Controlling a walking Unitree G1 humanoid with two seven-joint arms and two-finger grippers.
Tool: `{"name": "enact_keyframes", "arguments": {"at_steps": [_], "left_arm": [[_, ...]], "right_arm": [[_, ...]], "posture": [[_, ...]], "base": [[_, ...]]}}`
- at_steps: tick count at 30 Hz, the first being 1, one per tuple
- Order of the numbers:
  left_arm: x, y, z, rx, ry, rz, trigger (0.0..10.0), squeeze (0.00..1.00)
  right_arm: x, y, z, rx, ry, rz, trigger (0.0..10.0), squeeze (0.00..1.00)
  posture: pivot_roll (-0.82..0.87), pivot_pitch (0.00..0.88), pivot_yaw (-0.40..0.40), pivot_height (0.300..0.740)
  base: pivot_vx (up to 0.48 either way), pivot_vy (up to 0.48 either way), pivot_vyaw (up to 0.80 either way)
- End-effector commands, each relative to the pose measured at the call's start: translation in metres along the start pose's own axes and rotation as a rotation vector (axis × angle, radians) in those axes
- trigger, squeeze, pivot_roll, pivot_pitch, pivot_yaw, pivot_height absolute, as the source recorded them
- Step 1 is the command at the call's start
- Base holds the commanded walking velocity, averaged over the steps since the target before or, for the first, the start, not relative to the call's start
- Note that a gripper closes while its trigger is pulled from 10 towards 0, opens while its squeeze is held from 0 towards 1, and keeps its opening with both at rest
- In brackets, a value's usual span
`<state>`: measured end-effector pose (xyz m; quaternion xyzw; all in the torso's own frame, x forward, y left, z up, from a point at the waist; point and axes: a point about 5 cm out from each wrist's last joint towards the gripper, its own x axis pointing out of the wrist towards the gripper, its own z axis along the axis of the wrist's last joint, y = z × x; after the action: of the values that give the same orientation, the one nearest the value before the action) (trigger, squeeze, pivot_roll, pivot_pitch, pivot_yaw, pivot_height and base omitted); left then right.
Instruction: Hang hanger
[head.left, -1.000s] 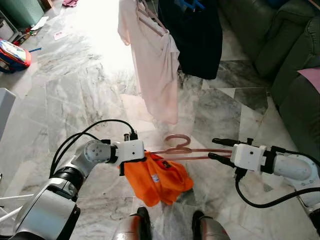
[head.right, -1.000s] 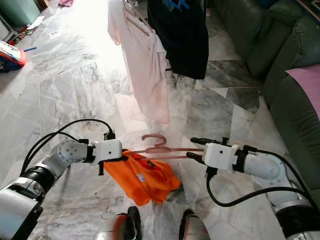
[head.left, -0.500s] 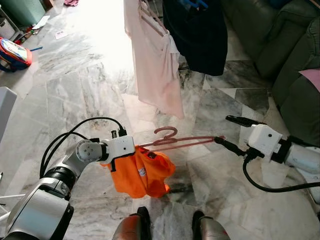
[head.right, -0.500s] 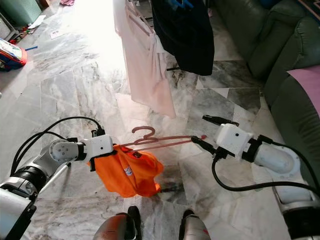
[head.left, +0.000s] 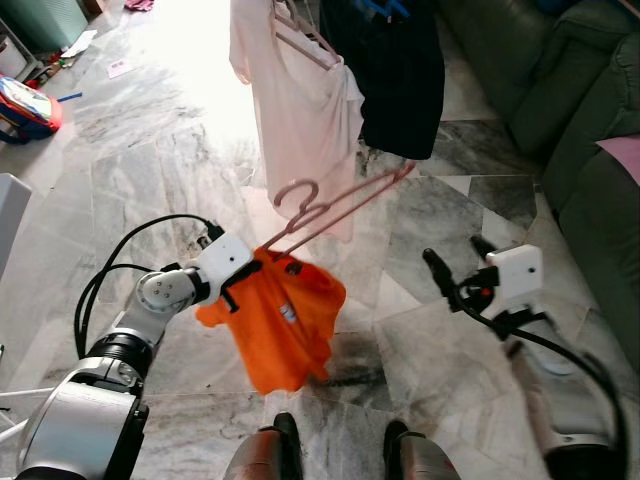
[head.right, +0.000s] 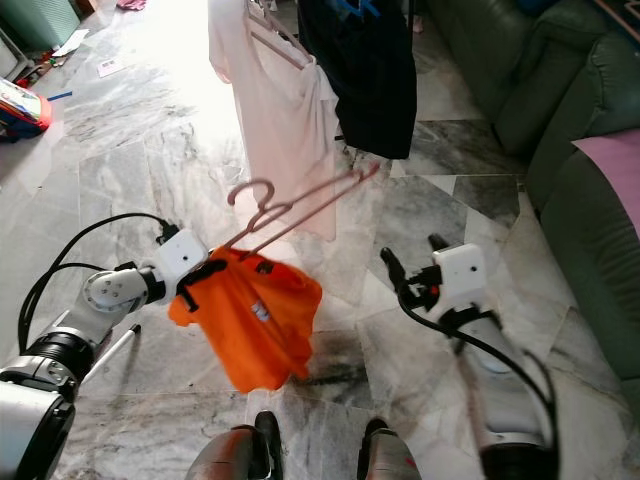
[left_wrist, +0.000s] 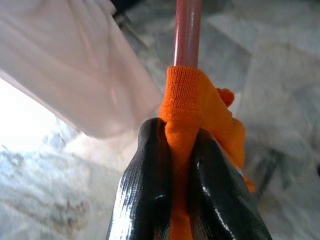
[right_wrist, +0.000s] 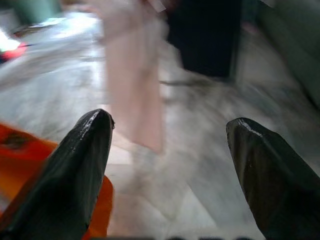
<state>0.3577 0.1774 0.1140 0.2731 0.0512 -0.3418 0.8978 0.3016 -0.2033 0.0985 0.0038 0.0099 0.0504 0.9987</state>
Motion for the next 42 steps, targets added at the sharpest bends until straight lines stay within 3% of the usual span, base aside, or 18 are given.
{"name": "enact_keyframes", "arguments": {"at_steps": [1, 3, 4, 5, 6, 8, 11, 12, 13, 15, 22, 34, 35, 36, 37, 38, 42], "left_arm": [[-0.002, -0.001, 0.004, -0.013, -0.063, -0.006, 0.0, 0.0], [0.0, -0.005, 0.011, -0.019, -0.118, -0.028, 0.0, 0.0], [0.001, -0.006, 0.014, -0.021, -0.136, -0.035, 0.0, 0.0], [0.002, -0.008, 0.016, -0.022, -0.153, -0.041, 0.0, 0.0], [0.003, -0.01, 0.017, -0.023, -0.163, -0.045, 0.0, 0.0], [0.004, -0.017, 0.02, -0.023, -0.19, -0.074, 0.0, 0.0], [0.005, -0.03, 0.024, -0.024, -0.236, -0.119, 0.0, 0.0], [0.006, -0.033, 0.026, -0.025, -0.25, -0.13, 0.0, 0.0], [0.006, -0.041, 0.03, -0.03, -0.282, -0.159, 0.0, 0.0], [0.006, -0.047, 0.036, -0.024, -0.311, -0.194, 0.0, 0.0], [0.005, -0.052, 0.049, -0.012, -0.366, -0.232, 0.0, 0.0], [-0.006, -0.058, 0.085, -0.014, -0.484, -0.325, 0.0, 0.0], [-0.007, -0.058, 0.089, -0.018, -0.493, -0.329, 0.0, 0.0], [-0.007, -0.057, 0.091, -0.018, -0.496, -0.331, 0.0, 0.0], [-0.007, -0.057, 0.092, -0.017, -0.5, -0.332, 0.0, 0.0], [-0.008, -0.056, 0.097, -0.02, -0.518, -0.336, 0.0, 0.0], [-0.012, -0.056, 0.105, -0.035, -0.538, -0.342, 0.0, 0.0]], "right_arm": [[-0.003, -0.005, -0.011, 0.112, 0.021, -0.047, 10.0, 0.0], [-0.004, 0.0, -0.014, 0.144, 0.01, 0.022, 10.0, 0.0], [-0.003, -0.001, -0.017, 0.161, 0.031, 0.011, 10.0, 0.45], [-0.004, 0.001, -0.018, 0.191, 0.039, 0.027, 10.0, 1.0], [-0.004, 0.002, -0.018, 0.217, 0.041, 0.045, 10.0, 1.0], [-0.002, 0.006, -0.019, 0.156, 0.059, 0.041, 10.0, 1.0], [0.002, 0.013, -0.02, 0.163, 0.078, 0.064, 10.0, 1.0], [0.003, 0.016, -0.021, 0.172, 0.083, 0.079, 10.0, 0.95], [0.005, 0.021, -0.024, 0.157, 0.108, 0.117, 10.0, 0.0], [0.006, 0.026, -0.026, 0.113, 0.124, 0.152, 10.0, 0.0], [0.008, 0.032, -0.031, 0.128, 0.169, 0.201, 10.0, 0.0], [0.01, 0.021, -0.052, 0.119, 0.287, 0.141, 10.0, 0.0], [0.01, 0.02, -0.055, 0.125, 0.3, 0.131, 4.7, 0.0], [0.01, 0.019, -0.056, 0.128, 0.305, 0.129, 4.7, 0.0], [0.01, 0.018, -0.057, 0.127, 0.312, 0.123, 2.0, 0.0], [0.01, 0.016, -0.06, 0.138, 0.318, 0.102, 0.0, 0.0], [0.012, 0.01, -0.061, 0.168, 0.32, 0.051, 0.0, 0.0]], "posture": [[-0.08, 0.265, 0.111, 0.74], [-0.08, 0.268, 0.107, 0.74], [-0.08, 0.268, 0.107, 0.74], [-0.08, 0.27, 0.106, 0.74], [-0.08, 0.27, 0.106, 0.74], [-0.08, 0.27, 0.106, 0.74], [-0.08, 0.275, 0.102, 0.74], [-0.08, 0.276, 0.101, 0.74], [-0.08, 0.277, 0.099, 0.74], [-0.08, 0.279, 0.096, 0.74], [-0.08, 0.28, 0.089, 0.74], [-0.07, 0.275, 0.097, 0.74], [-0.07, 0.273, 0.098, 0.74], [-0.07, 0.273, 0.098, 0.74], [-0.07, 0.271, 0.097, 0.74], [-0.07, 0.27, 0.098, 0.74], [-0.06, 0.268, 0.095, 0.74]], "base": [[0.0, 0.0, 0.0], [0.0, 0.0, 0.0], [0.0, 0.0, 0.0], [0.0, 0.0, 0.0], [0.0, 0.0, 0.0], [0.0, 0.0, 0.0], [0.0, 0.0, 0.0], [0.0, 0.0, 0.0], [0.0, 0.0, 0.0], [0.0, 0.0, 0.0], [0.0, 0.0, 0.0], [0.0, 0.0, 0.0], [0.0, 0.0, 0.0], [0.0, 0.0, 0.0], [0.0, 0.0, 0.0], [0.0, 0.0, 0.0], [0.0, 0.0, 0.0]]}}
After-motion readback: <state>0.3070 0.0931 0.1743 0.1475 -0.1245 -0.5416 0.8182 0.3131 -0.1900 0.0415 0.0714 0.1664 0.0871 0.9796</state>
